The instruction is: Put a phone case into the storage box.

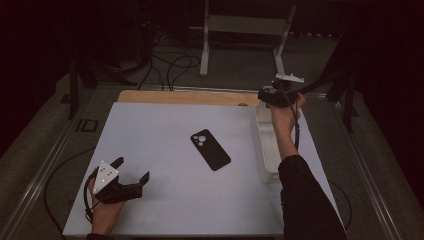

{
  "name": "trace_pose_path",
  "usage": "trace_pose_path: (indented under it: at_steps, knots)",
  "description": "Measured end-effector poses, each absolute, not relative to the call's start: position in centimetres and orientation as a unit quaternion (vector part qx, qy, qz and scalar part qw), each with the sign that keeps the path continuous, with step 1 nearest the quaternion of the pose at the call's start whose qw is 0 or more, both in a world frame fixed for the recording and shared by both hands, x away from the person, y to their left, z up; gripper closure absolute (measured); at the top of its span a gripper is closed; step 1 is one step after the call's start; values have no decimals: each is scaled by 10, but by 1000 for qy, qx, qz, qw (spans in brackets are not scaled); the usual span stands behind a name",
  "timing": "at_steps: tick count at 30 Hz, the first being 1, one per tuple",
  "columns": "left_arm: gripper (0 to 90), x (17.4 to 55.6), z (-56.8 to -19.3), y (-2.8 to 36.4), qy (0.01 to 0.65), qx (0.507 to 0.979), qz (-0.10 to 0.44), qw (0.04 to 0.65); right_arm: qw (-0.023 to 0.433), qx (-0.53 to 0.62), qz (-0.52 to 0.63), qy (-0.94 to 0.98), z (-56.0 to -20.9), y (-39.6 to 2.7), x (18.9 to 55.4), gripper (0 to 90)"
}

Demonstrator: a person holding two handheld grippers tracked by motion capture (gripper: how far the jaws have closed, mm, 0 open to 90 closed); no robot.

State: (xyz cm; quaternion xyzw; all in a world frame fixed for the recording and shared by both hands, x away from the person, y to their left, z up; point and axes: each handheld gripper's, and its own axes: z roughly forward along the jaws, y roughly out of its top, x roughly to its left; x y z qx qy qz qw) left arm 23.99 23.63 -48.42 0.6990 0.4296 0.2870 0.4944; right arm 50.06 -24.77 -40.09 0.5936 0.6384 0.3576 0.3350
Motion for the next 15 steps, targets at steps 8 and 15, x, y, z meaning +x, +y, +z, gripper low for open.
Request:
trace_pose_path:
  at_steps: [8, 15]
  knots:
    - [0, 240, -484, 237, 431, 698, 287, 496, 324, 598, 340, 650, -416, -246, 507, 162]
    - [0, 239, -484, 238, 432, 697, 287, 496, 320, 606, 316, 656, -424, -244, 510, 162]
